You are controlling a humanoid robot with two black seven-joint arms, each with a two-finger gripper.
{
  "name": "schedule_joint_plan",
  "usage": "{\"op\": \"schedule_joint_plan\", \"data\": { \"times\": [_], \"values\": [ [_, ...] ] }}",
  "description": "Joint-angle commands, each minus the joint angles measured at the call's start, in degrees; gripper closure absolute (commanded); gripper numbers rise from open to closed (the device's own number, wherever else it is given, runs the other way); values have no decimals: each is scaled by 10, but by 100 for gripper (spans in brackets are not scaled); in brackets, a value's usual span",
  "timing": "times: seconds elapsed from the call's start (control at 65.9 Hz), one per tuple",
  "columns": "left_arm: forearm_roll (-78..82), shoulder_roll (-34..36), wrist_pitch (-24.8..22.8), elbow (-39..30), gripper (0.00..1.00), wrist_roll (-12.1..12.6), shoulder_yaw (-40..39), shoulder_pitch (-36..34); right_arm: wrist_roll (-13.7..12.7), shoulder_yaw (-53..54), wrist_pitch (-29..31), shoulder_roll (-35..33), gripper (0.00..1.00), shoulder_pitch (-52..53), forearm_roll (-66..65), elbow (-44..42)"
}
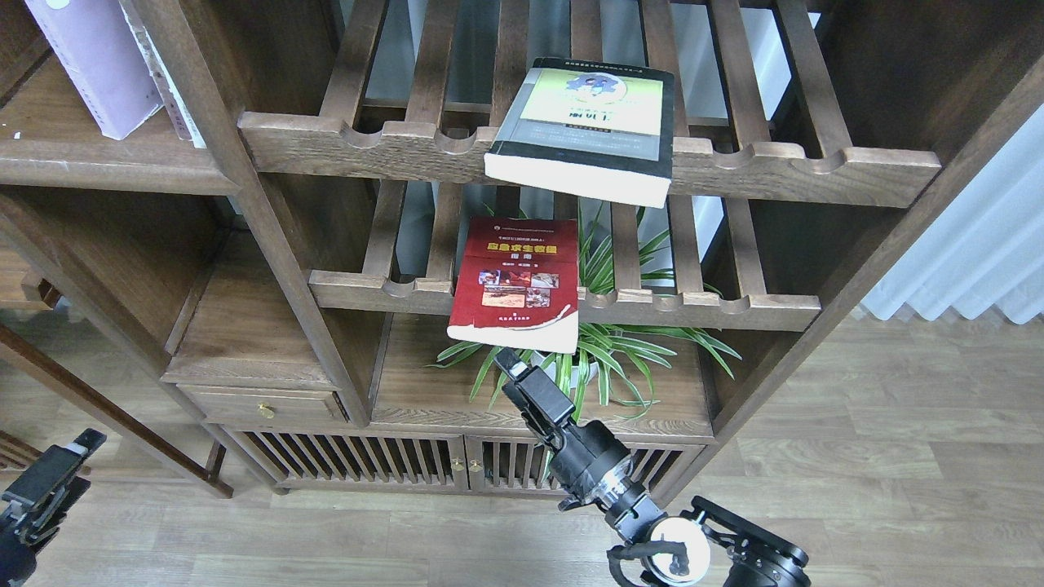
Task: Organize books on shelf
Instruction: 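Hook the red book's bottom edge with the right gripper and tip it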
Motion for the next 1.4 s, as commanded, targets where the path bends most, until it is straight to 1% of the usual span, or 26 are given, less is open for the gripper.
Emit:
{"op": "schedule_joint_plan", "data": {
  "times": [0.0,0.152,0.197,0.44,0.562,0.622,0.698,0.82,0.88,0.941,0.956,1.002,1.017,1.062,1.184,1.214,1.275,1.305,1.381],
  "values": [
    [0,0,0,0,0,1,0,1,3,11,0,0,1,17,2,-5],
    [0,1,0,0,0,0,0,0,4,23,0,0,1,38,4,-26],
    [1,1,0,0,0,4,2,2,3,29,0,0,1,41,4,-32],
    [1,1,0,0,0,3,3,1,3,31,0,0,1,43,4,-34],
    [1,1,0,1,0,1,2,1,2,38,0,0,4,44,4,-45],
    [0,2,0,3,0,1,2,1,0,54,0,0,8,44,4,-52],
    [0,2,0,3,0,0,2,2,-1,60,0,0,9,45,4,-57],
    [0,3,0,6,0,0,2,1,-2,61,0,0,15,45,4,-57],
    [0,3,0,6,0,0,2,1,-3,61,0,0,21,45,4,-57],
    [0,2,0,6,0,1,2,0,-3,61,0,0,32,43,4,-58],
    [0,2,0,6,0,1,2,0,-3,61,0,0,49,40,6,-58],
    [0,3,0,6,0,1,2,0,-3,61,0,0,59,38,9,-58],
    [0,2,0,6,0,1,2,0,-3,61,0,0,66,37,13,-58],
    [0,3,0,7,0,1,2,0,-4,60,0,0,73,36,19,-58],
    [0,3,0,7,0,0,2,0,-7,59,0,0,81,36,21,-58],
    [0,2,0,7,0,0,2,0,-10,58,0,0,85,35,21,-58],
    [0,2,0,7,0,-1,2,0,-19,56,0,0,96,25,21,-58],
    [0,1,0,7,0,-2,3,1,-24,53,0,0,96,21,21,-57],
    [-2,0,0,7,0,-4,9,6,-46,50,0,0,96,5,17,-57]
  ]
}}
